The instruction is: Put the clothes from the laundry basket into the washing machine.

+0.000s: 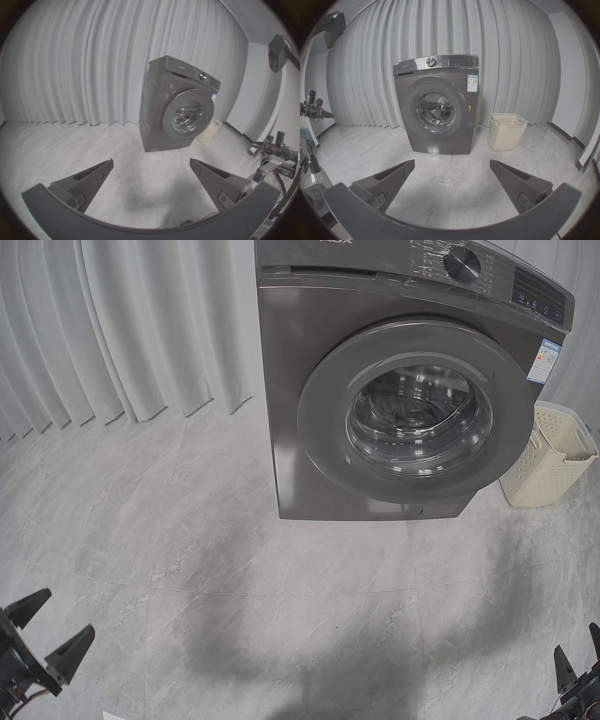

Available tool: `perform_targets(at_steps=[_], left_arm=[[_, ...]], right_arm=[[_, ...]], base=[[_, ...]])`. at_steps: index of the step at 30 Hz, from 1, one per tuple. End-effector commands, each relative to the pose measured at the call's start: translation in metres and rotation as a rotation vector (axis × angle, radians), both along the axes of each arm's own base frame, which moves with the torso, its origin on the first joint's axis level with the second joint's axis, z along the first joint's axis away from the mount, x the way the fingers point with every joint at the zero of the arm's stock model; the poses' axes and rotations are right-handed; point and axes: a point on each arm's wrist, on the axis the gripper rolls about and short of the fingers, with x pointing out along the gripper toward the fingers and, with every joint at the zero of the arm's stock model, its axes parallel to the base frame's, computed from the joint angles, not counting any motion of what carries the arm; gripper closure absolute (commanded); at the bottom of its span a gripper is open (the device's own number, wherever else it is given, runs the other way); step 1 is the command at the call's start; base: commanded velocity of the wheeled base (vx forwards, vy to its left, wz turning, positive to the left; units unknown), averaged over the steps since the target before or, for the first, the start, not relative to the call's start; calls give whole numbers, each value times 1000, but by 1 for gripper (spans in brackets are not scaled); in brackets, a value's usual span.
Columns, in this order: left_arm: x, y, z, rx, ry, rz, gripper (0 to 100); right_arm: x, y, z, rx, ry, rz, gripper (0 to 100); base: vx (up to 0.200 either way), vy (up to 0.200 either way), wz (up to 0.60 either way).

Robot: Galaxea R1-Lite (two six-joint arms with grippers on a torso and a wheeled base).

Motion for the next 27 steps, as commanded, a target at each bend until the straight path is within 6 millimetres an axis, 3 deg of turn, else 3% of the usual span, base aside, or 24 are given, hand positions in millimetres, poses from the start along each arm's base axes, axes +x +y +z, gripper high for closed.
perform_targets(at_steps=[1,5,10,18,27], left_arm=[[-50,17,-88,9,-35,286,0],[-54,14,-89,18,-87,443,0],[-57,13,-92,77,-115,317,0],[-57,13,-92,62,-111,332,0],[-57,13,-92,61,-111,336,0]], right_arm=[[0,0,-5,-1,-1,0,0],[0,0,-5,-1,1,0,0],[0,0,-5,-1,-1,6,0],[0,0,-5,-1,-1,6,0],[0,0,-5,-1,2,5,0]], base=[[0,0,0],[0,0,0],[0,0,0],[0,0,0],[0,-200,0]])
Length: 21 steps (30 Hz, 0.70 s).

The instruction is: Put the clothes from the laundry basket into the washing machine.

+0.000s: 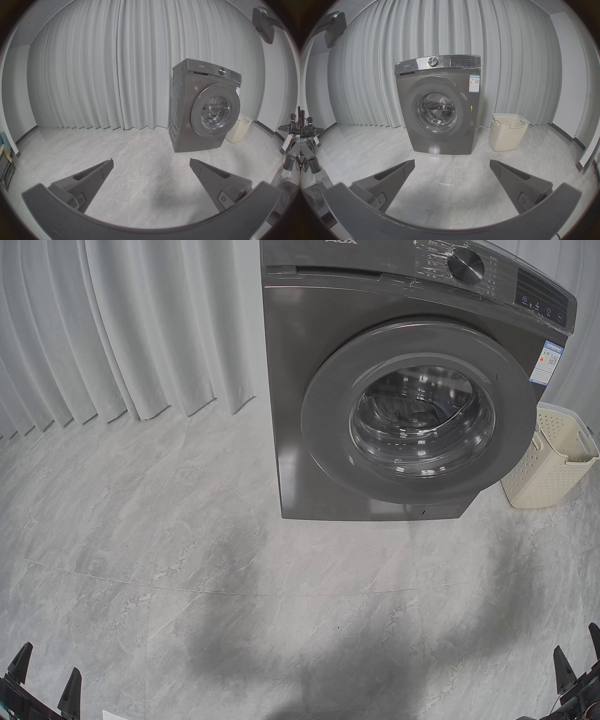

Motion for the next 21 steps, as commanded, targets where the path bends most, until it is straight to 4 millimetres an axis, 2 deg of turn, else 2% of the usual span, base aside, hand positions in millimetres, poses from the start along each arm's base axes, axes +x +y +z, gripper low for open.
perform_targets(at_steps=[1,9,10,11,13,16,18,21], left_arm=[[0,0,-5,0,5,1,0],[0,0,-5,1,5,-1,0],[0,0,-5,0,5,-1,0],[0,0,-5,0,5,-1,0],[0,0,-5,0,5,-1,0],[0,0,-5,1,5,-1,0],[0,0,-5,0,5,-1,0],[0,0,-5,1,5,-1,0]], right_arm=[[0,0,-5,1,0,1,0],[-1,0,-1,4,-20,-6,0],[-2,0,4,4,-52,-6,0],[-8,0,23,5,-133,5,0],[-13,0,43,29,-175,30,0],[11,2,42,117,90,146,0],[37,4,48,195,290,198,0],[70,6,69,210,354,214,0]], base=[[0,-200,0],[0,-200,0],[0,-200,0],[0,-200,0],[0,-200,0],[0,-200,0],[0,-200,0],[0,-200,0]])
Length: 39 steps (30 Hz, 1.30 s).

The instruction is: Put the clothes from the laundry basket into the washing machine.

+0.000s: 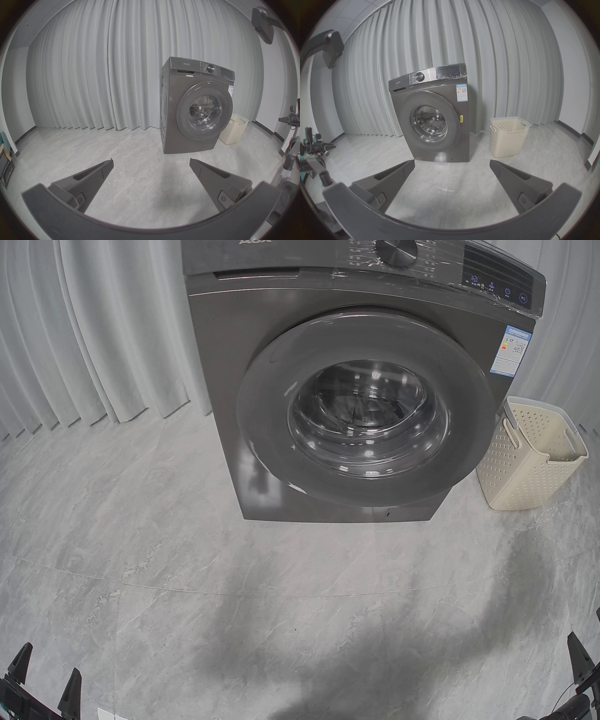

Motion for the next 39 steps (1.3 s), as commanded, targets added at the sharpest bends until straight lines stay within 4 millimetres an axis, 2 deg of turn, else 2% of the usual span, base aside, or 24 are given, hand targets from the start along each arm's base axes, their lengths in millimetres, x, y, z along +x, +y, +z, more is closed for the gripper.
perform_targets(at_steps=[1,2,3,4,5,6,12,13,14,15,19,20,21,24,27,32,36,39], left_arm=[[1,0,-5,1,11,-1,0],[1,0,-5,1,11,-1,0],[1,0,-5,1,11,-1,0],[1,0,-5,1,11,-1,0],[1,0,-5,1,11,-1,0],[1,0,-5,1,11,-1,0],[1,0,-5,1,13,-1,0],[1,0,-5,1,13,-1,0],[1,0,-5,1,13,1,0],[1,0,-5,1,13,1,0],[1,0,-5,1,13,-1,0],[1,0,-5,1,13,-1,0],[1,0,-5,1,11,1,0],[1,0,-5,1,13,-1,0],[1,0,-5,1,13,-1,0],[1,0,-5,1,11,-1,0],[1,0,-5,1,13,-1,0],[1,0,-5,1,13,1,0]], right_arm=[[85,6,42,105,399,163,0],[93,8,46,95,395,186,0],[93,8,46,95,395,186,0],[115,18,54,82,388,268,0],[119,21,55,81,390,284,0],[132,30,56,84,393,324,0],[188,69,48,139,418,394,0],[189,70,48,141,417,392,0],[204,81,48,167,384,380,0],[211,91,47,183,362,392,0],[228,121,48,236,300,442,0],[228,121,48,236,300,442,0],[238,133,47,238,283,429,0],[251,143,50,251,251,430,0],[258,148,54,266,232,434,0],[269,156,66,311,197,443,0],[270,162,71,319,180,473,0],[266,167,71,316,186,495,0]], base=[[0,-200,0],[0,-200,0],[0,-200,0],[0,0,0],[0,0,0],[0,0,0],[0,0,0],[0,0,0],[0,0,0],[0,0,0],[0,0,0],[0,0,0],[0,-200,0],[0,-200,0],[0,-200,0],[0,0,0],[0,0,0],[200,0,0]])
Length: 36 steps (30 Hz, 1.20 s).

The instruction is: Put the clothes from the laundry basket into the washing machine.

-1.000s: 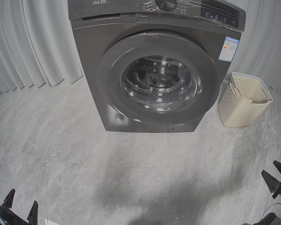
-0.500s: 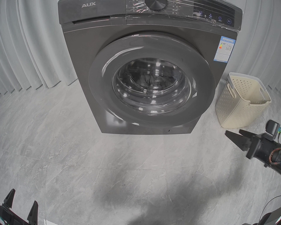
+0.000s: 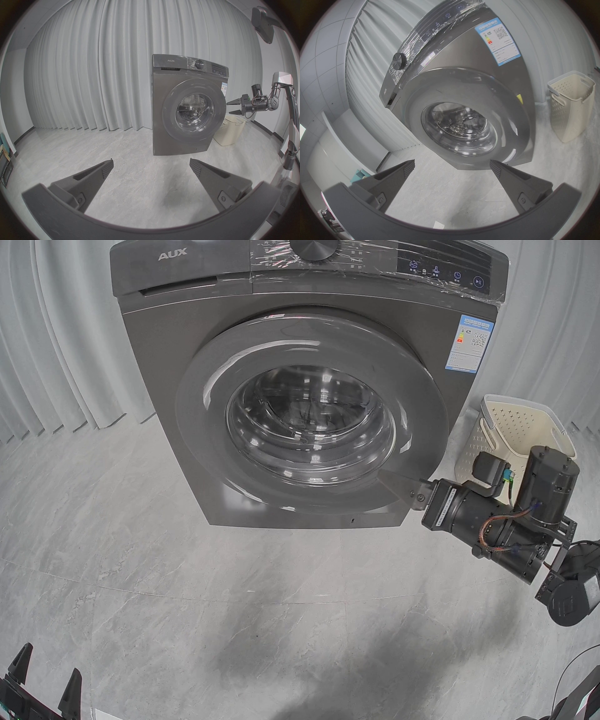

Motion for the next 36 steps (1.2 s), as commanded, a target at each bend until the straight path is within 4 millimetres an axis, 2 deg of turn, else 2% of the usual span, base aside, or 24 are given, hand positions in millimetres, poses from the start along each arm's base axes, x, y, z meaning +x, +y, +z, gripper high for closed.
perform_targets(at_steps=[1,15,25,32,36], left_arm=[[1,0,-5,0,10,2,0],[1,0,-5,0,7,0,0],[1,0,-5,2,7,-1,0],[1,0,-5,0,7,0,0],[1,0,-5,0,8,0,0]], right_arm=[[2,13,-8,-15,22,37,0],[9,13,6,52,-79,9,0],[12,5,20,70,-125,-22,0],[23,0,36,104,-170,-116,0],[23,-1,37,102,-169,-124,0]], base=[[200,0,0],[200,0,0],[0,0,0],[0,0,0],[0,0,0]])
